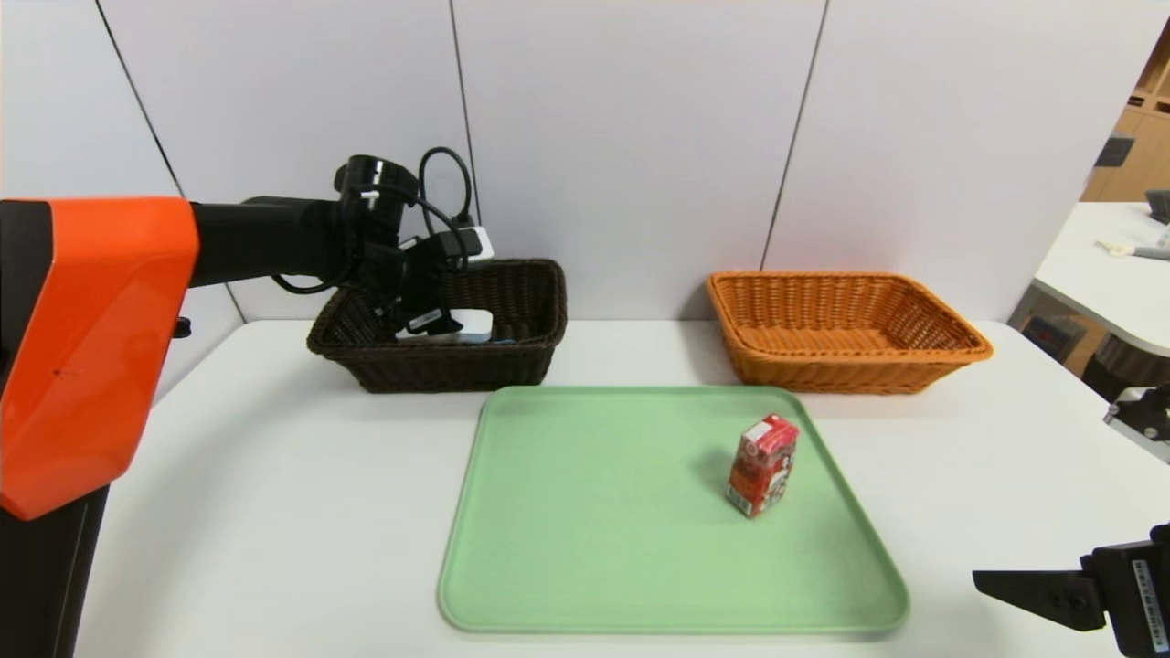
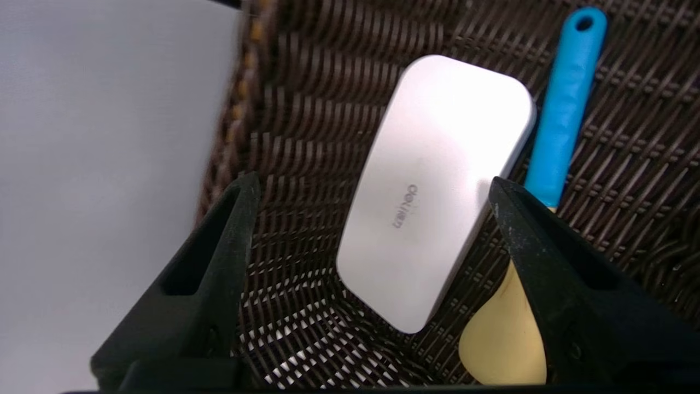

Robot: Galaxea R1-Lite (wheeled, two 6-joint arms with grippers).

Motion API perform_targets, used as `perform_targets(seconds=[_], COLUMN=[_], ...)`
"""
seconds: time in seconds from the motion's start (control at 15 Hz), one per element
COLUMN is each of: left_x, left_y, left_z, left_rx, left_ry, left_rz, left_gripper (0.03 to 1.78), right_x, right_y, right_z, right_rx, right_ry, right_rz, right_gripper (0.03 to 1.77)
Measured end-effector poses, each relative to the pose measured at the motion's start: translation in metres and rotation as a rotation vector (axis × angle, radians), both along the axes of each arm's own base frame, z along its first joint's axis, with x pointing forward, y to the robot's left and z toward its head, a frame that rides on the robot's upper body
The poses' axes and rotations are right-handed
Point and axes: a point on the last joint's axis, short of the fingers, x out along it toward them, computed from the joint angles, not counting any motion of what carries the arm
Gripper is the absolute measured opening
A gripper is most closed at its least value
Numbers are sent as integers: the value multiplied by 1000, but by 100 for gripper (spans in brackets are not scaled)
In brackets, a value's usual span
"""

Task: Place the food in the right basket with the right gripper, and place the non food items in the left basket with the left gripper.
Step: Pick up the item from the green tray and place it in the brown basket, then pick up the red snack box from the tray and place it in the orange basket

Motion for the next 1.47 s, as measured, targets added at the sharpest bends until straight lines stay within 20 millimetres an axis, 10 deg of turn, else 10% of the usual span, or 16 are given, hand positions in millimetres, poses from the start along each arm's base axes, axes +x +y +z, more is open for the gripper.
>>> perform_targets(seconds=[0.33,0.67,1.47], left_x=[-26,-100,-248], left_y=[5,2,-52], left_z=[54,102,46], left_rx=[-193,-408,-660], left_ry=[-68,105,429], left_rz=[107,228,308], left_gripper=[159,164,169], right_x=[2,3,35], right_y=[1,6,37], right_z=[11,22,24], right_rx=[9,-9,9], right_ry=[-45,-97,-195], right_rz=[6,76,230], right_gripper=[170,170,170])
